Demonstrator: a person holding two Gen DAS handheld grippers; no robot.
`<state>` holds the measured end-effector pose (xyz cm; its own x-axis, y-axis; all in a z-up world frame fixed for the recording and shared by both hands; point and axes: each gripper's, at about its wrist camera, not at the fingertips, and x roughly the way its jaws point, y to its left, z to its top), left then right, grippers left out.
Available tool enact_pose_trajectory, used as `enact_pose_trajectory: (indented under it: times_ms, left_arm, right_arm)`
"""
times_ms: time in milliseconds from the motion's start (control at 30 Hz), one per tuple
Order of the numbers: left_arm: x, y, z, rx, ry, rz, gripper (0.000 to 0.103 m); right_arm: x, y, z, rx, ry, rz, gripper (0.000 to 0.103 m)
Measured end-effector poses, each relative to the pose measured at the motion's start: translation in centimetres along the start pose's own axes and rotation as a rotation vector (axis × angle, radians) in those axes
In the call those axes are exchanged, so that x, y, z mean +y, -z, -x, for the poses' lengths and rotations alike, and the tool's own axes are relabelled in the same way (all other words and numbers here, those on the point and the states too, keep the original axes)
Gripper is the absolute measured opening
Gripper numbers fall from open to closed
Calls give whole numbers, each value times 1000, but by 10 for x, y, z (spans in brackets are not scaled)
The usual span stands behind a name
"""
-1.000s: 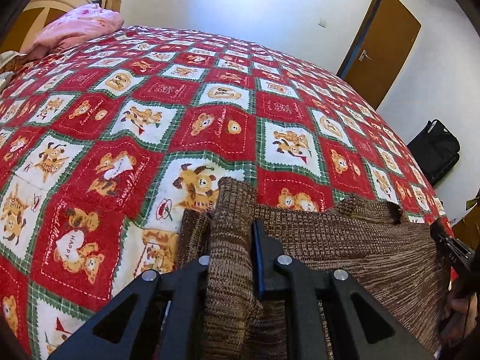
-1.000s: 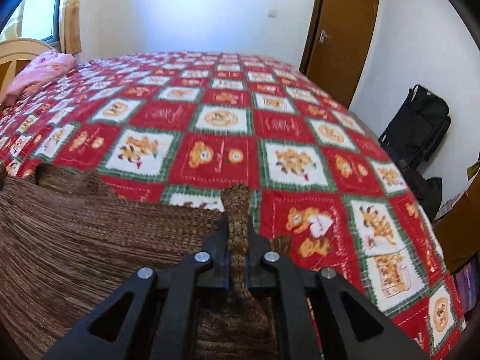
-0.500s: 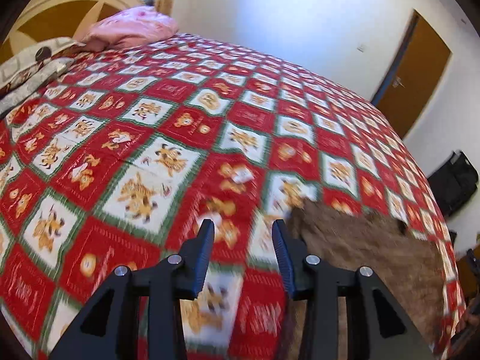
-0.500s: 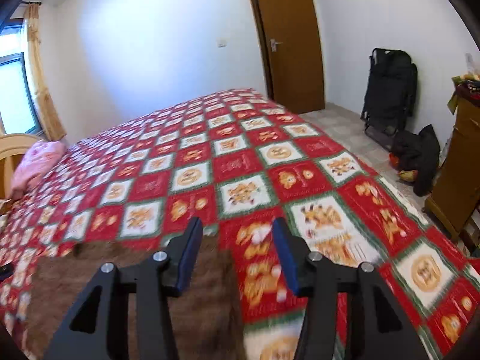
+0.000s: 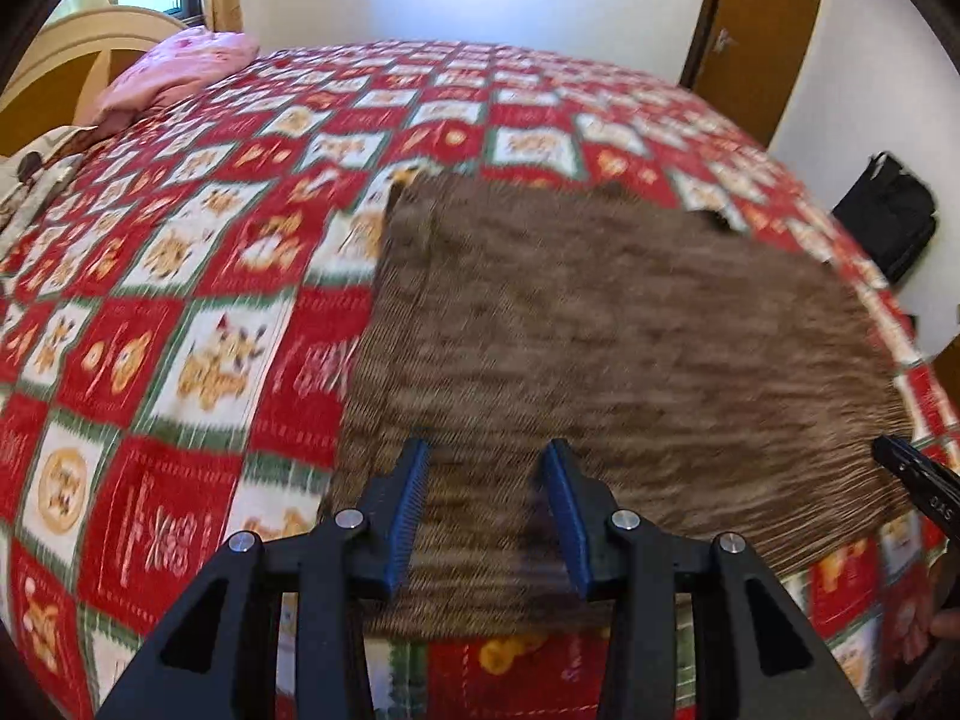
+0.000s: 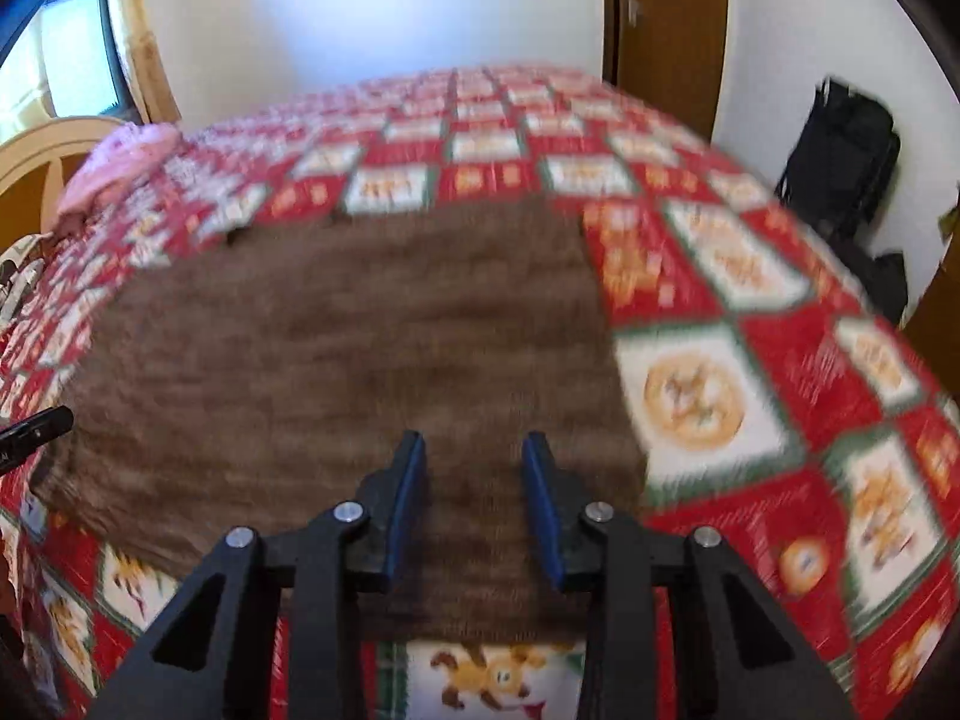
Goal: Fold small clothes
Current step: 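Release the sweater and pat it flat with both grippers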
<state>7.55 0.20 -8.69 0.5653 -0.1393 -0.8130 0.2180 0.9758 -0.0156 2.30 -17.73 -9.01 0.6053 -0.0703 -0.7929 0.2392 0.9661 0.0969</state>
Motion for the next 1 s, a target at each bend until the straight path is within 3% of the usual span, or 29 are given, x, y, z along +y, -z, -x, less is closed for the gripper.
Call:
enact_pose_trajectory:
  times_ms: [233, 400, 500, 667, 767, 867, 933, 1000]
  left_arm:
    - [0, 10, 12, -27, -149, -43, 42]
    - [0, 16, 30, -63, -222, -68, 44]
    - [4, 16, 38, -80, -242, -60, 47]
    - [21, 15, 58, -98, -163, -5, 47]
    - [54, 16, 71, -104, -68, 130, 48]
    - [81, 22, 78, -126, -40, 244, 49]
    - [88, 29, 73, -115, -5, 293, 49]
    - [86, 34, 65, -86, 36, 300, 49]
  right_arm:
    - [12, 6, 0, -55, 79, 68, 39]
    - [8, 3, 16, -33, 73, -8, 40]
    - [17, -1, 44, -81, 26, -58, 42]
    - [57, -19, 92, -166, -95, -21, 51]
    - [85, -34, 116, -197, -221, 10, 53]
    - [117, -52, 129, -210, -329, 69, 55]
    - [141, -58, 129, -228, -354, 100, 67]
    - [156, -56, 121, -245, -349, 106, 68]
